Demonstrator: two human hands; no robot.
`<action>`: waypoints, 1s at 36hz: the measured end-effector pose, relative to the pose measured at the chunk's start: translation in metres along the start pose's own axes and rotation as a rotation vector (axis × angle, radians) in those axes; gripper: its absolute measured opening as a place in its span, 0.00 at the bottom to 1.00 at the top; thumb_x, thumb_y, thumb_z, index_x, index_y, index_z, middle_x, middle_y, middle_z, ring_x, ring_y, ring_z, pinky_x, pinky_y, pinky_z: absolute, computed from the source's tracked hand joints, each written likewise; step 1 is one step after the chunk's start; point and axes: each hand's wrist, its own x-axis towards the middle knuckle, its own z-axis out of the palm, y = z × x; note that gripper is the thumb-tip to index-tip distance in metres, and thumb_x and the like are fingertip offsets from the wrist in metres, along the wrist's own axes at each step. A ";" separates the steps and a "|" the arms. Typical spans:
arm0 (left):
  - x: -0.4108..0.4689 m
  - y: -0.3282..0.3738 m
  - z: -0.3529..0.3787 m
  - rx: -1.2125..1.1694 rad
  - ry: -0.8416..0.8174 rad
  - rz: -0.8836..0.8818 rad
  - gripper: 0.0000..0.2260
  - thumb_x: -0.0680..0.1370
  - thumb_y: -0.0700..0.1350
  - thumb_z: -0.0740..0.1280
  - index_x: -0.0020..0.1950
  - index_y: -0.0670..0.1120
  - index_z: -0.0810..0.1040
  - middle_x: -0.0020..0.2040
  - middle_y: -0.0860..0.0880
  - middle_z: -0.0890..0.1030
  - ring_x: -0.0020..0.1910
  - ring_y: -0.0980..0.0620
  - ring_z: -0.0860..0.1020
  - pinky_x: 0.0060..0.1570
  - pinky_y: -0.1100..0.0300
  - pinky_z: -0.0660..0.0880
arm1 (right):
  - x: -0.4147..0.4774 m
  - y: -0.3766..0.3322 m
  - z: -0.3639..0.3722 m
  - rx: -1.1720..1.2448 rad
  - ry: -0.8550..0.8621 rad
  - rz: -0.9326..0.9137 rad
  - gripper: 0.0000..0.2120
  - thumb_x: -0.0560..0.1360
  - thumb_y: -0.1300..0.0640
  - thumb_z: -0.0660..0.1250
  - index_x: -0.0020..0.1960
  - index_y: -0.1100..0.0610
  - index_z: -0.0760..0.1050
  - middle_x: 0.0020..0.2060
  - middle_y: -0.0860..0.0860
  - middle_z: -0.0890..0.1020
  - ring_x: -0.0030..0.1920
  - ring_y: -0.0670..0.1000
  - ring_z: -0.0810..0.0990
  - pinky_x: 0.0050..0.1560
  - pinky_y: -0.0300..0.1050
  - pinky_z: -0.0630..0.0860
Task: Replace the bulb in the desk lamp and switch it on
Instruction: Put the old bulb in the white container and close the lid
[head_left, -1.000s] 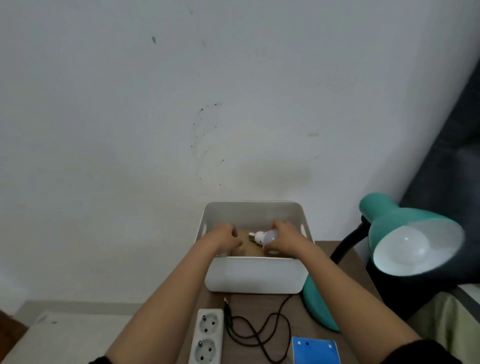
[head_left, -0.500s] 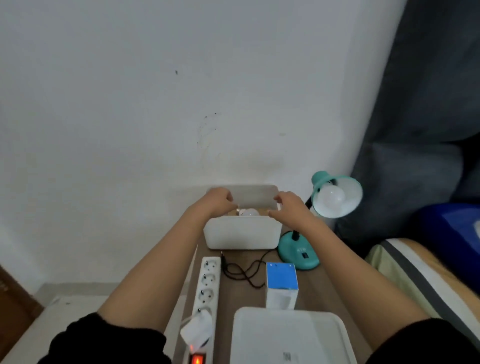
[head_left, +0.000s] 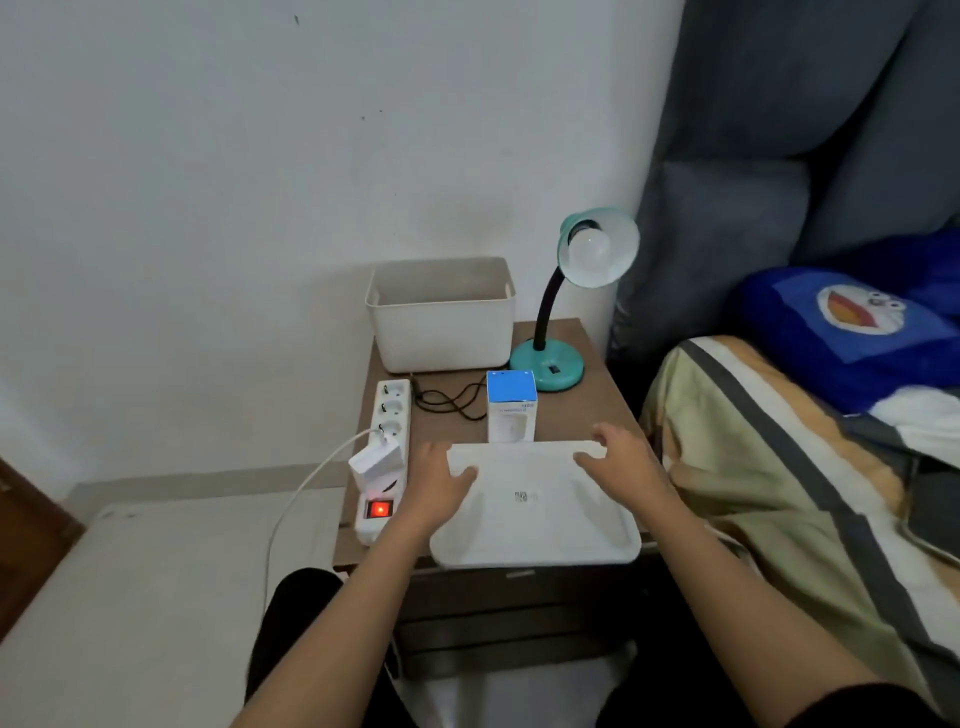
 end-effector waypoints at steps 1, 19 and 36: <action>-0.006 -0.007 0.008 -0.001 0.005 -0.030 0.24 0.78 0.47 0.65 0.71 0.41 0.64 0.69 0.43 0.66 0.68 0.46 0.67 0.63 0.58 0.64 | -0.005 0.007 0.005 -0.004 0.000 0.026 0.26 0.75 0.55 0.66 0.70 0.60 0.66 0.66 0.56 0.72 0.67 0.55 0.70 0.65 0.47 0.66; -0.014 -0.044 0.046 0.050 0.105 -0.114 0.27 0.77 0.48 0.64 0.73 0.41 0.60 0.72 0.43 0.64 0.70 0.45 0.64 0.69 0.53 0.62 | -0.014 0.050 0.056 0.173 0.153 0.292 0.30 0.71 0.57 0.69 0.69 0.64 0.64 0.64 0.63 0.67 0.68 0.63 0.63 0.69 0.54 0.63; -0.037 -0.029 0.039 -0.290 0.195 -0.060 0.30 0.75 0.39 0.68 0.74 0.42 0.59 0.74 0.47 0.61 0.71 0.48 0.63 0.68 0.60 0.59 | -0.038 0.047 0.039 0.335 0.318 0.262 0.30 0.66 0.62 0.73 0.66 0.64 0.68 0.61 0.63 0.70 0.63 0.62 0.69 0.64 0.58 0.69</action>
